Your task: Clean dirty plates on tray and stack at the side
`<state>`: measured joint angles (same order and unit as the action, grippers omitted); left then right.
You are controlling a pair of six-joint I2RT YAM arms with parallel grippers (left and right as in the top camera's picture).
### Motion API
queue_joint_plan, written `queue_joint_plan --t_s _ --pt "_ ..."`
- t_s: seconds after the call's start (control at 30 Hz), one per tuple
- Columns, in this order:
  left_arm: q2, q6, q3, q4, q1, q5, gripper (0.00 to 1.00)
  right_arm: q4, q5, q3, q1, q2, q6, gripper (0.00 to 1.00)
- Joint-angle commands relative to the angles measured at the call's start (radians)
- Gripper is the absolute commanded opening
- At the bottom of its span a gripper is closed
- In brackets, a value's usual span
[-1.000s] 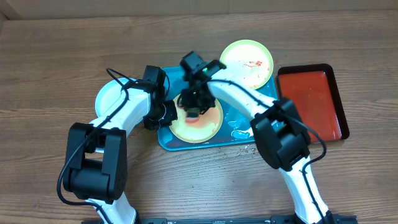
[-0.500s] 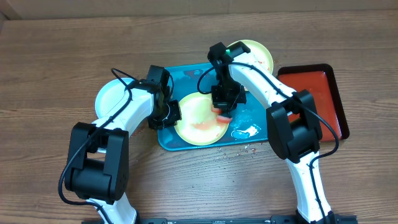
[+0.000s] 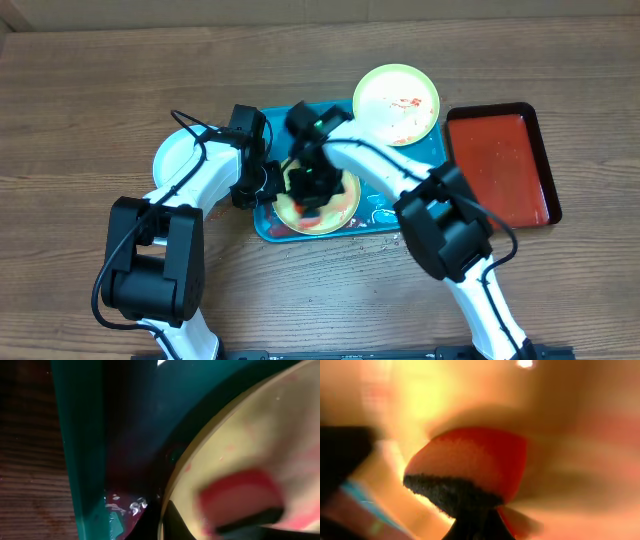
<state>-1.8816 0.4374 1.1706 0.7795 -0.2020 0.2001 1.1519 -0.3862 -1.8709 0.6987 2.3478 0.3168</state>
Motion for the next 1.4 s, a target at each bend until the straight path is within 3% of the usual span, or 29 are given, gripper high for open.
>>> queue_joint_plan --t_s 0.0,0.3,0.67,1.07,1.37 --pt "-0.016 -0.01 0.003 -0.002 -0.008 0.014 0.04 -0.093 -0.072 0.021 0.027 0.016 0.084 0.04" --pt "-0.016 -0.01 0.003 -0.001 -0.008 0.014 0.04 -0.247 -0.012 0.017 -0.055 0.016 0.179 0.04" --pt "-0.016 -0.01 0.003 0.006 -0.008 0.013 0.04 -0.229 0.021 0.016 -0.224 -0.04 0.182 0.04" --pt "-0.01 -0.057 0.045 0.018 -0.007 -0.01 0.04 -0.08 0.231 0.016 -0.269 -0.434 0.147 0.04" --pt "0.106 -0.201 0.261 0.141 -0.031 -0.203 0.04 0.071 0.374 0.016 -0.38 -0.695 0.121 0.04"
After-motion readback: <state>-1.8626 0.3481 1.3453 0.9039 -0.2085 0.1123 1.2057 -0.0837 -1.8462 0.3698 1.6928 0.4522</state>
